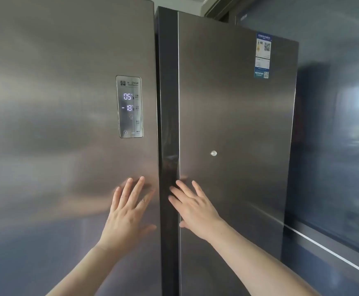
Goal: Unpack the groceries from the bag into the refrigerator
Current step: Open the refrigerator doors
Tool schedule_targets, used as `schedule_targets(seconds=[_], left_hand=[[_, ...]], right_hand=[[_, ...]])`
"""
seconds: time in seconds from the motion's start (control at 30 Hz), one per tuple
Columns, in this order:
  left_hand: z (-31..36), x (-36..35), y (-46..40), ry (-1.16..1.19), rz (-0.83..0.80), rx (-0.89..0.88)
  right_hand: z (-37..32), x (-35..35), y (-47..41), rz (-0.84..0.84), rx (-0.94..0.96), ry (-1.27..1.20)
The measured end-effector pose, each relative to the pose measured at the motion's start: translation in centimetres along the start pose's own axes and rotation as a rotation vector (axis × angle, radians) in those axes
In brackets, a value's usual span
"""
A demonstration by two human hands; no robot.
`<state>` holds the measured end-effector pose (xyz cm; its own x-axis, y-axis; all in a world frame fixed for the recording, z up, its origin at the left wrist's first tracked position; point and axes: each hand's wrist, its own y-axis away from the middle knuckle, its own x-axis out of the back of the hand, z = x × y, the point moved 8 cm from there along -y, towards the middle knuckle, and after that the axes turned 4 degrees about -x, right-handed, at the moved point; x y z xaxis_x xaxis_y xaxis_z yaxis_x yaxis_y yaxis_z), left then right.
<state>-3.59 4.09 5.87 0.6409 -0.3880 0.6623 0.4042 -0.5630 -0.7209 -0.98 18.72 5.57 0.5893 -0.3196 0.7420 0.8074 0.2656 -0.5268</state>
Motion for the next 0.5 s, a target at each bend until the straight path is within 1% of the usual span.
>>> schedule_targets(seconds=[0.07, 0.27, 0.5], left_hand=[[0.2, 0.2, -0.1, 0.029, -0.005, -0.006], [0.1, -0.6, 0.1, -0.065, -0.058, -0.016], [-0.2, -0.5, 0.4, -0.057, -0.069, -0.016]], right_hand=[[0.0, -0.1, -0.4, -0.023, 0.014, 0.052], [0.2, -1.1, -0.4, -0.101, 0.051, 0.296], [-0.8, -0.8, -1.0, -0.125, 0.022, 0.354]])
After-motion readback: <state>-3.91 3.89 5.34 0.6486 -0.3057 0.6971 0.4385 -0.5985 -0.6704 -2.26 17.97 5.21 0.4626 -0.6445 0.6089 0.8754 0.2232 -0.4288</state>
